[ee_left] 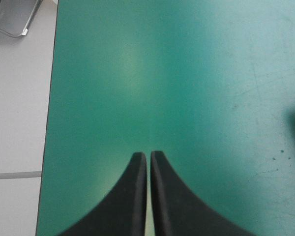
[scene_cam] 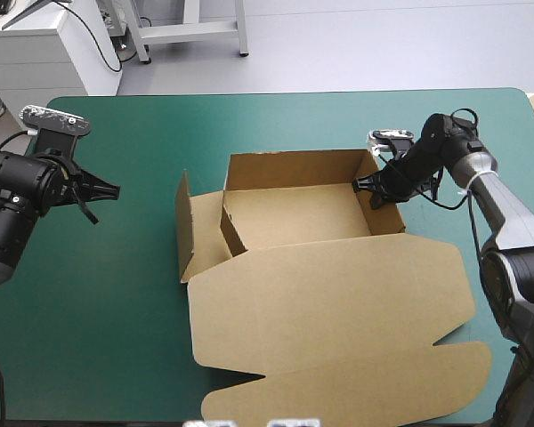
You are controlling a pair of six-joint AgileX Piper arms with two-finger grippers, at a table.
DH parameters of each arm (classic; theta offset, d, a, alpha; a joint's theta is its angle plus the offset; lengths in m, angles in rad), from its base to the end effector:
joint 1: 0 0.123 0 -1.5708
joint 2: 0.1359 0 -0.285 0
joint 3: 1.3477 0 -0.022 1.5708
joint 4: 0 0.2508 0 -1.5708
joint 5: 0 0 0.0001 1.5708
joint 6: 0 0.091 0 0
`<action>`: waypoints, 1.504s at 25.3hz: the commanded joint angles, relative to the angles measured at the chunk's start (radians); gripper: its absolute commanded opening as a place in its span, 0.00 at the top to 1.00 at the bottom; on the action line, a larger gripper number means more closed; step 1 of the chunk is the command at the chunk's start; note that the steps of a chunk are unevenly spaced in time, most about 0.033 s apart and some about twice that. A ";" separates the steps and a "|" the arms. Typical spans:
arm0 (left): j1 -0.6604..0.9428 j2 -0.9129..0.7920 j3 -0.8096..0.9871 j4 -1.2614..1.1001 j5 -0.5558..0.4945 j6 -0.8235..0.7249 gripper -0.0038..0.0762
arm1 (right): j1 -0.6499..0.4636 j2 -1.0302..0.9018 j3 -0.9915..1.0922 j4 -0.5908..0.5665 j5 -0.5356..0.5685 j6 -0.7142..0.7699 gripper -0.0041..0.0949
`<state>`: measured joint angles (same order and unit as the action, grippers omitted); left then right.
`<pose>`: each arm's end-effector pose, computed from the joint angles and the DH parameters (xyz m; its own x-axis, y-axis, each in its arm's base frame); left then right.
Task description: Fold the box
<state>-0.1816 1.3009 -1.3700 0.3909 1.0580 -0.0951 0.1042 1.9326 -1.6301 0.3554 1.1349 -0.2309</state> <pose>0.2628 -0.0175 0.4007 -0.7503 0.2377 -0.6168 0.0376 0.9469 0.3192 0.4015 0.0709 0.2576 -0.9487 -0.1711 -0.2657 -0.2473 0.9256 0.2867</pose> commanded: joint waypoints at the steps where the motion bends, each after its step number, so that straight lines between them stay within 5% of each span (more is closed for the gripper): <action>1: 0.017 -0.017 -0.033 -0.020 -0.078 -0.029 0.94 | 0.004 -0.114 -0.020 0.054 0.016 -0.007 0.97; 9: 0.136 0.005 -0.033 -0.276 -0.159 -0.026 0.94 | -0.020 -0.280 -0.012 0.100 -0.008 -0.018 0.97; 23: 0.189 0.051 -0.033 -1.024 -0.194 0.297 0.94 | -0.146 -0.452 -0.012 0.259 -0.023 -0.066 0.97; 32: 0.189 0.051 -0.033 -1.581 -0.005 0.616 0.95 | -0.129 -0.467 -0.012 0.278 -0.156 -0.077 0.97; 38: 0.189 0.024 -0.033 -1.623 0.077 0.641 0.96 | -0.007 -0.466 -0.012 0.203 -0.323 -0.066 0.97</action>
<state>0.0069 1.3740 -1.3700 -1.1453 1.1164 0.5366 0.0653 1.5098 -1.6136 0.5258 0.9301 -0.3131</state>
